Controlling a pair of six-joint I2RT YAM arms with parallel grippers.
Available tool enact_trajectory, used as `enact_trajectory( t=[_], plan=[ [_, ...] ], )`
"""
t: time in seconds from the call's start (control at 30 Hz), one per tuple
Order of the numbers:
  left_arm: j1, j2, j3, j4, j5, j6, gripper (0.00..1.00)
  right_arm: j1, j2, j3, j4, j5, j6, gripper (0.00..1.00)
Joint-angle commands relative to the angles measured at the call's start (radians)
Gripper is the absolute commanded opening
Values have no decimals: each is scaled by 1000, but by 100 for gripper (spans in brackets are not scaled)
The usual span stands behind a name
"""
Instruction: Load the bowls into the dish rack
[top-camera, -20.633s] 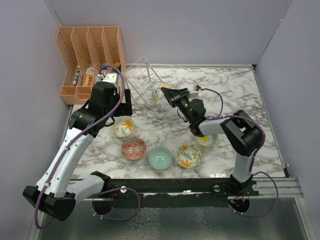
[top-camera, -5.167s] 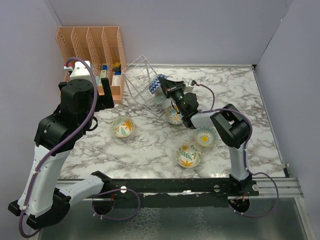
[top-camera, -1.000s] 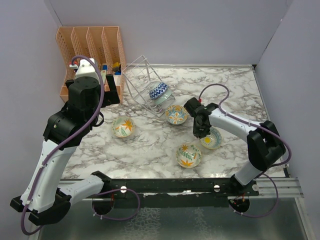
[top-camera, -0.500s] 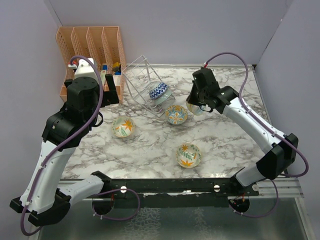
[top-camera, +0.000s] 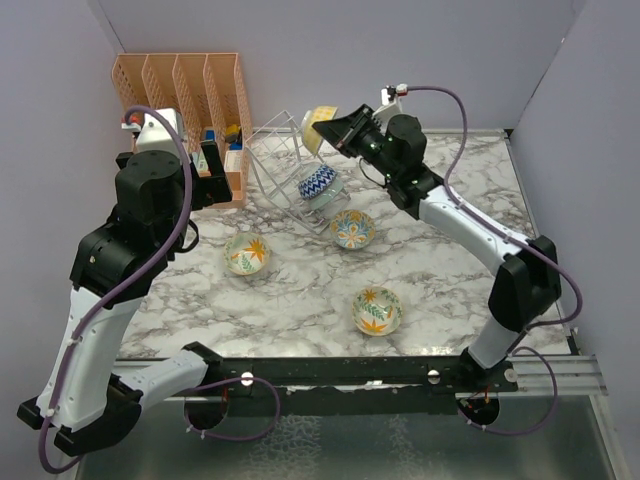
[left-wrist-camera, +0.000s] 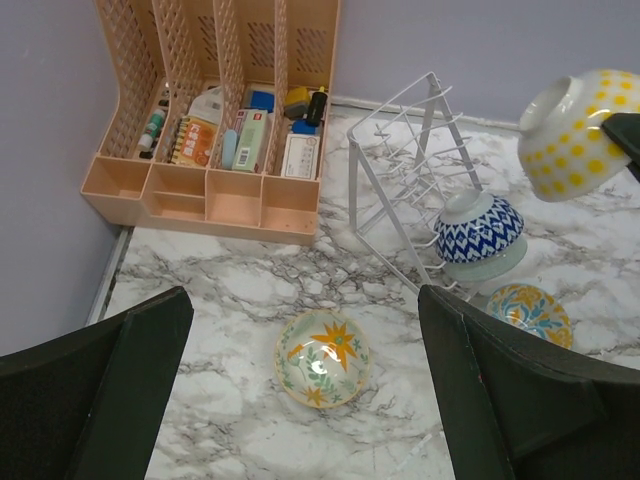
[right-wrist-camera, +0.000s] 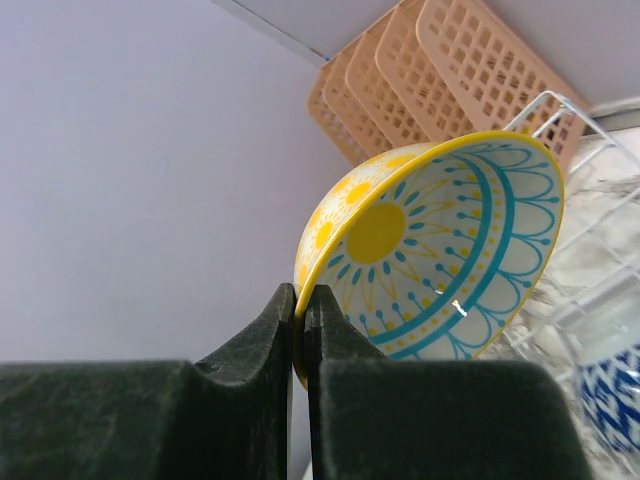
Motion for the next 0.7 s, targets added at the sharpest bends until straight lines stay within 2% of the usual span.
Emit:
enact_trajectory(
  t=[0.0, 0.27, 0.47, 0.67],
  plan=[
    [-6, 8, 37, -28, -17, 17, 99, -5, 105, -11, 453, -50, 202, 1],
    [-5, 30, 50, -49, -9, 17, 99, -5, 287, -78, 796, 19, 422, 1],
    [-5, 39, 46, -51, 2, 14, 99, -2, 340, -81, 813, 46, 478, 1],
    [-6, 36, 30, -46, 5, 17, 99, 1, 357, -155, 822, 77, 562, 1]
  ],
)
